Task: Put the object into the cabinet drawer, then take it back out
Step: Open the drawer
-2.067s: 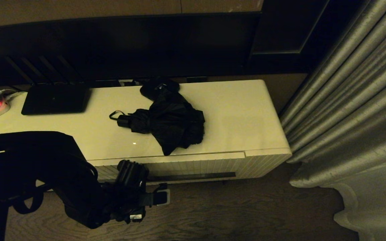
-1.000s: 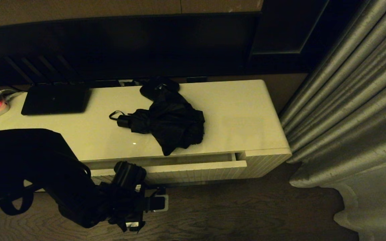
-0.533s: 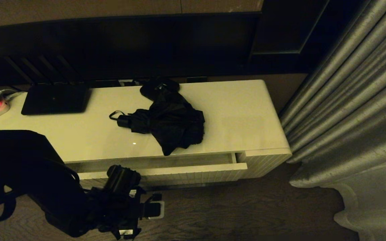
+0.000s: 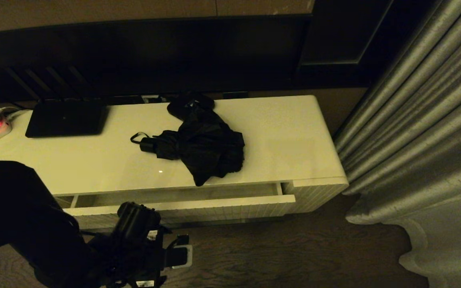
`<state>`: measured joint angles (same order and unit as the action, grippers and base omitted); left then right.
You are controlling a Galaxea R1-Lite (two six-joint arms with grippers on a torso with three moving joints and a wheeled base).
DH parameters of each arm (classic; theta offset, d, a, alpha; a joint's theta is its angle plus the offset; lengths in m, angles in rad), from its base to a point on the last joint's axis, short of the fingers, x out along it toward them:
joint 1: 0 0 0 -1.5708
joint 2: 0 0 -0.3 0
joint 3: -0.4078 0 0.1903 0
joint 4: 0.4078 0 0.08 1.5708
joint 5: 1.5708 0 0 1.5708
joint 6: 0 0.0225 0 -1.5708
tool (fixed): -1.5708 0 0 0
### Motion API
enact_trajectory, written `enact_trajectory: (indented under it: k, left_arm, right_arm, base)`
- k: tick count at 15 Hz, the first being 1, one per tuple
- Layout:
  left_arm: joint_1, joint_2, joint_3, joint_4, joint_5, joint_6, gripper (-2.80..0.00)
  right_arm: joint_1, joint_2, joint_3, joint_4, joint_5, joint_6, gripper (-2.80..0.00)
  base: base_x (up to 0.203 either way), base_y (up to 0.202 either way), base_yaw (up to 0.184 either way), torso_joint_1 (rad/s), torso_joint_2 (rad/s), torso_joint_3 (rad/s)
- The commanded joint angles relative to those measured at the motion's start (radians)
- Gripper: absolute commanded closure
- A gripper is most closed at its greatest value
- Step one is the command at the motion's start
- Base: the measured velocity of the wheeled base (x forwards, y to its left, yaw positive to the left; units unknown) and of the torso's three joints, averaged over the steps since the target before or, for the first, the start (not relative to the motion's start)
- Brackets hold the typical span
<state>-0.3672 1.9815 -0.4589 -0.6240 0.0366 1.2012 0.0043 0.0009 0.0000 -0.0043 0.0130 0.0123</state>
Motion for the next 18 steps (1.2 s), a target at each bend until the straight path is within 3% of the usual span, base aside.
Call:
enact_trajectory:
  k: [1, 3, 5, 6, 9, 11, 14, 18]
  left_arm:
    - [-0.011, -0.023, 0.048, -0.099, 0.001, 0.002, -2.8]
    - [-0.02, -0.071, 0.086, -0.127, 0.0, -0.036, -2.8]
    - [-0.05, -0.114, 0.116, -0.133, 0.0, -0.113, -2.8]
    - [-0.058, -0.139, 0.125, -0.131, 0.0, -0.136, 0.0]
    - [-0.063, -0.245, 0.139, -0.111, -0.008, -0.185, 0.0]
    - [-0.065, -0.336, 0.14, -0.039, -0.03, -0.239, 0.0]
    - [-0.068, -0.487, 0.112, 0.135, -0.04, -0.268, 0.0]
    - [-0.071, -0.661, 0.02, 0.412, -0.058, -0.374, 0.0]
  right_arm:
    - [0.0, 0.001, 0.0, 0.0, 0.001, 0.0, 0.0]
    - [0.0, 0.001, 0.0, 0.0, 0.001, 0.0, 0.0]
    - [0.0, 0.001, 0.0, 0.0, 0.001, 0.0, 0.0]
    - [0.0, 0.001, 0.0, 0.0, 0.001, 0.0, 0.0]
    - [0.0, 0.001, 0.0, 0.0, 0.001, 0.0, 0.0]
    - [0.0, 0.001, 0.001, 0.0, 0.001, 0.0, 0.0]
    - [0.0, 0.001, 0.0, 0.0, 0.001, 0.0, 0.0]
    - [0.0, 0.001, 0.0, 0.0, 0.001, 0.0, 0.0]
  base:
    - [0.0, 0.0, 0.0, 0.0, 0.0, 0.0]
    - [0.0, 0.0, 0.0, 0.0, 0.0, 0.0]
    - [0.0, 0.0, 0.0, 0.0, 0.0, 0.0]
    - [0.0, 0.0, 0.0, 0.0, 0.0, 0.0]
    - [0.0, 0.0, 0.0, 0.0, 0.0, 0.0]
    - [0.0, 0.0, 0.0, 0.0, 0.0, 0.0]
    - [0.0, 0.0, 0.0, 0.0, 0.0, 0.0]
    - [0.0, 0.0, 0.0, 0.0, 0.0, 0.0]
